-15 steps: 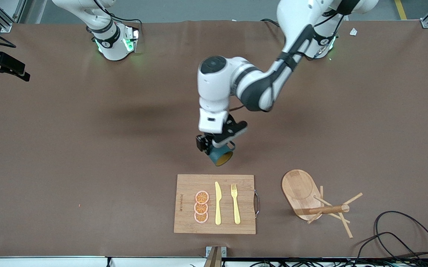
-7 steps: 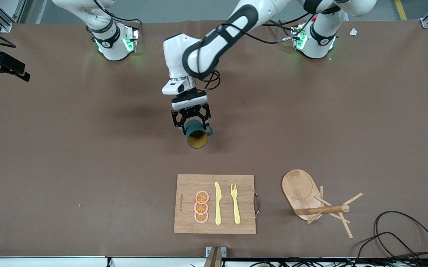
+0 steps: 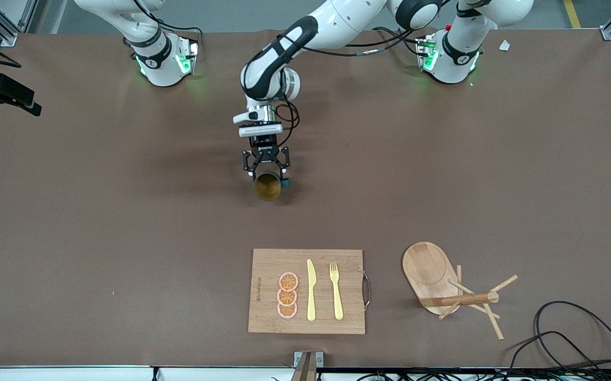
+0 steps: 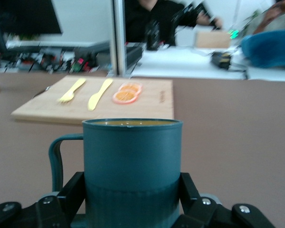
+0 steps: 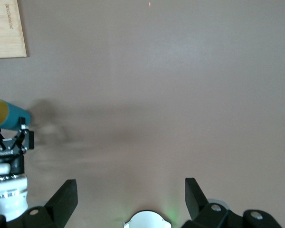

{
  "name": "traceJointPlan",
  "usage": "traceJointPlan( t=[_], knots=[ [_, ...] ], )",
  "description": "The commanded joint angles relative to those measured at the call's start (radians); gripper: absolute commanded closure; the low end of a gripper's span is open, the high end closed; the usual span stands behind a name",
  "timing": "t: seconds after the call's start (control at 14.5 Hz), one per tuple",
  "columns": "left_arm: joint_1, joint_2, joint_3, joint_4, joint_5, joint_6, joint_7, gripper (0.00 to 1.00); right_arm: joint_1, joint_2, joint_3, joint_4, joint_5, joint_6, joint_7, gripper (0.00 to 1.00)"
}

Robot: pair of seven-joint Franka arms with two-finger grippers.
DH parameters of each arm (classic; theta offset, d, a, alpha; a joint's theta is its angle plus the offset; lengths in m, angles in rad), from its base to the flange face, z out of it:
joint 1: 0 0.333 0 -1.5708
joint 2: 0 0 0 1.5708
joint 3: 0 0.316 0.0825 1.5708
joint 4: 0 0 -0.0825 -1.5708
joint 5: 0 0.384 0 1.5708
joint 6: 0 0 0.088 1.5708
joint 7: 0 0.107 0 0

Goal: Transfer cup from left to right arm and place
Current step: 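Lift the teal mug off the stand and carry it to mid-table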

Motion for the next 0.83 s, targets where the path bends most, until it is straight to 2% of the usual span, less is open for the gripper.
traceJointPlan(
  t=[0.0, 0.21, 0.34, 0.48, 0.76],
  knots=[
    [-0.015, 0.030, 0.016, 0.026, 0.121, -0.021, -0.007, 0.30, -0.009, 0.005, -0.007, 0.017, 0.007, 0.004, 0.015, 0.00],
    [-0.030, 0.061, 0.014, 0.017, 0.206, -0.038, -0.083, 0.26, -0.029, 0.112, -0.005, 0.018, 0.022, 0.011, 0.011, 0.00],
    [-0.052, 0.064, 0.010, 0.009, 0.200, -0.078, -0.098, 0.21, -0.032, 0.165, -0.007, 0.018, 0.033, 0.034, 0.006, 0.00],
    [-0.082, 0.058, 0.002, -0.018, 0.190, -0.103, -0.147, 0.00, -0.033, 0.213, -0.007, 0.020, 0.018, 0.056, -0.003, 0.00],
    [-0.134, 0.052, -0.061, -0.095, 0.118, -0.236, -0.264, 0.00, -0.012, 0.213, -0.004, 0.000, 0.017, 0.094, 0.033, 0.00]
  ],
)
